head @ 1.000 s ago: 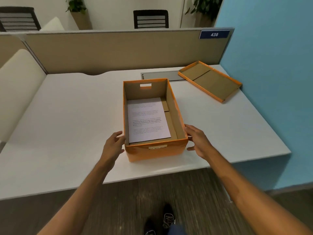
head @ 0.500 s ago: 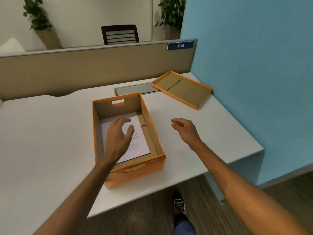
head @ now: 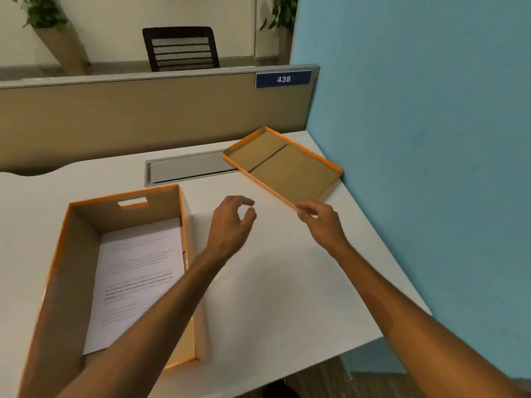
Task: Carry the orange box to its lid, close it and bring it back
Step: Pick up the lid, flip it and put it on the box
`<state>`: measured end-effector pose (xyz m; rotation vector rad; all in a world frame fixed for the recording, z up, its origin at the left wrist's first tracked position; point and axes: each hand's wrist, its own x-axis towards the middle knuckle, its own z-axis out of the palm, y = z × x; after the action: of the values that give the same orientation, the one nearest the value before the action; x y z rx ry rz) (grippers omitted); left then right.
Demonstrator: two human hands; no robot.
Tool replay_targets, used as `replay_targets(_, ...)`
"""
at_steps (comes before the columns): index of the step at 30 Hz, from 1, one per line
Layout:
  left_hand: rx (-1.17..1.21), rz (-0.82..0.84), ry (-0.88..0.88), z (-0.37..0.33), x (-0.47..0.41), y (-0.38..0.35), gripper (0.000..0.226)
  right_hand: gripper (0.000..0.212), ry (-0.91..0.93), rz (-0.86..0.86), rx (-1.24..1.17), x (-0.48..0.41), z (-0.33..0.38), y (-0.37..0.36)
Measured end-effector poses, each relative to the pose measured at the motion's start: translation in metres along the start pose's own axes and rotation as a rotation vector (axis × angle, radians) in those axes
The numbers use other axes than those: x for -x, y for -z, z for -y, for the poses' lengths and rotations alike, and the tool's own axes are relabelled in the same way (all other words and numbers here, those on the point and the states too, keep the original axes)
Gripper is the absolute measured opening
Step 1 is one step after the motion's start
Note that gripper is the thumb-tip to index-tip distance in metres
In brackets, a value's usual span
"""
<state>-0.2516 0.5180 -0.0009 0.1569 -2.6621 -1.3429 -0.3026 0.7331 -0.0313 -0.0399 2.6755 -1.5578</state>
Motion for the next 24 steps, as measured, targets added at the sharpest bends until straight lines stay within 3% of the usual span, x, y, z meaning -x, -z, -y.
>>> replay_targets(10, 0.136, 0.159, 0.373, 0.005, -0.089, -0.107, 0.038, 0.026, -0.277, -0.009, -0.036, -0.108, -0.076, 0.032)
replay_targets(15, 0.447, 0.178, 0.681, 0.017, -0.125, -0.149, 0.042, 0.031, -0.534, -0.119, -0.203, -0.140, -0.100, 0.026)
replay_targets(18, 0.604, 0.139, 0.811, 0.024, -0.143, -0.167, 0.032, 0.033, -0.681, -0.153, -0.437, -0.157, -0.111, 0.021)
replay_targets(20, 0.689, 0.112, 0.893, 0.026, -0.153, -0.176, 0.019, 0.033, -0.735, -0.130, -0.563, -0.166, -0.116, 0.017)
replay_targets(24, 0.830, 0.092, 0.975, 0.029, -0.166, -0.188, 0.023, 0.023, -0.768, -0.150, -0.564, -0.181, -0.121, 0.011)
